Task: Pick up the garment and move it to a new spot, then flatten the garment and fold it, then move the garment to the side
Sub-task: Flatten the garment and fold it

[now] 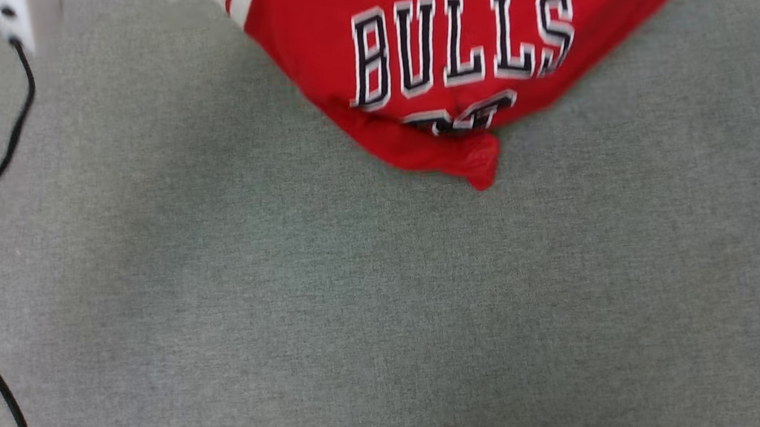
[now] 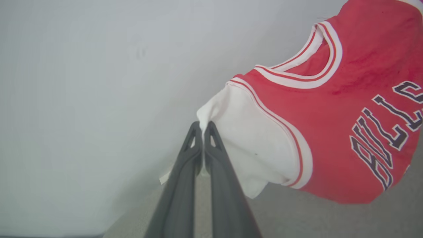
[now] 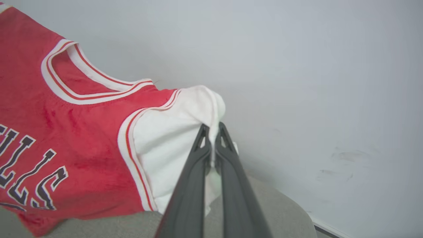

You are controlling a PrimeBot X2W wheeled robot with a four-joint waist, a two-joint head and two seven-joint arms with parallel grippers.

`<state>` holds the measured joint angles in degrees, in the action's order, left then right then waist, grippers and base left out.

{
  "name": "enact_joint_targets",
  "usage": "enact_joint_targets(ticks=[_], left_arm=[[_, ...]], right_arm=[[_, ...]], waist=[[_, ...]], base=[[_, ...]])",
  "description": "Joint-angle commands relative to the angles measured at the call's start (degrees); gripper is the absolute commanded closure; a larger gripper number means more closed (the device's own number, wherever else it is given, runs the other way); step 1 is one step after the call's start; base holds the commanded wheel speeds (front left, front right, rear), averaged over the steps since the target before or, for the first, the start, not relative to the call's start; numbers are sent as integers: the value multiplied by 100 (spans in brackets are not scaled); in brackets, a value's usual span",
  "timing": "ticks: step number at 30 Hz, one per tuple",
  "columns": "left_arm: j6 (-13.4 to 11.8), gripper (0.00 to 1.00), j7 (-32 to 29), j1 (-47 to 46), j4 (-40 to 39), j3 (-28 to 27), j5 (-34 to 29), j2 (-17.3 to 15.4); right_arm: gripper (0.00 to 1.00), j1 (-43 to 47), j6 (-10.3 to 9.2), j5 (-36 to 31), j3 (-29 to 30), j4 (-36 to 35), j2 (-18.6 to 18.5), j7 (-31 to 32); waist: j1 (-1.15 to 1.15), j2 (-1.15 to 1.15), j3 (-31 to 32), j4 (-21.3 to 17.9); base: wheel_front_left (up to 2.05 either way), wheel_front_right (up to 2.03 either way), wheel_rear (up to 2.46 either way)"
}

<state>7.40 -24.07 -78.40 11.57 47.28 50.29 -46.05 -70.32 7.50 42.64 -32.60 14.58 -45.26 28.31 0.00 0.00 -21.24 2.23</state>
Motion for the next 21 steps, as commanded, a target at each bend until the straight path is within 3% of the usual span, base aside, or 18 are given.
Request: enact_joint_targets(ticks=[1,10,21], left_arm=[[1,100,124,-309,124,-85,-105,112],[-33,100,800,-1701,1127,-397,-563,719],[-7,100,1721,-3212,2374,-665,-737,1172]], right_arm=[[100,-383,-2,-207,67,184,182,-110],[100,-2133,-3,-1268,308,1241,960,-532],[100,-3786,-3,-2169,367,2372,1492,-1362]], waist=[[0,0,-116,7],[0,0,-787,20],[0,0,-1252,37]], base=[[0,0,0],[0,0,0],[0,0,0]])
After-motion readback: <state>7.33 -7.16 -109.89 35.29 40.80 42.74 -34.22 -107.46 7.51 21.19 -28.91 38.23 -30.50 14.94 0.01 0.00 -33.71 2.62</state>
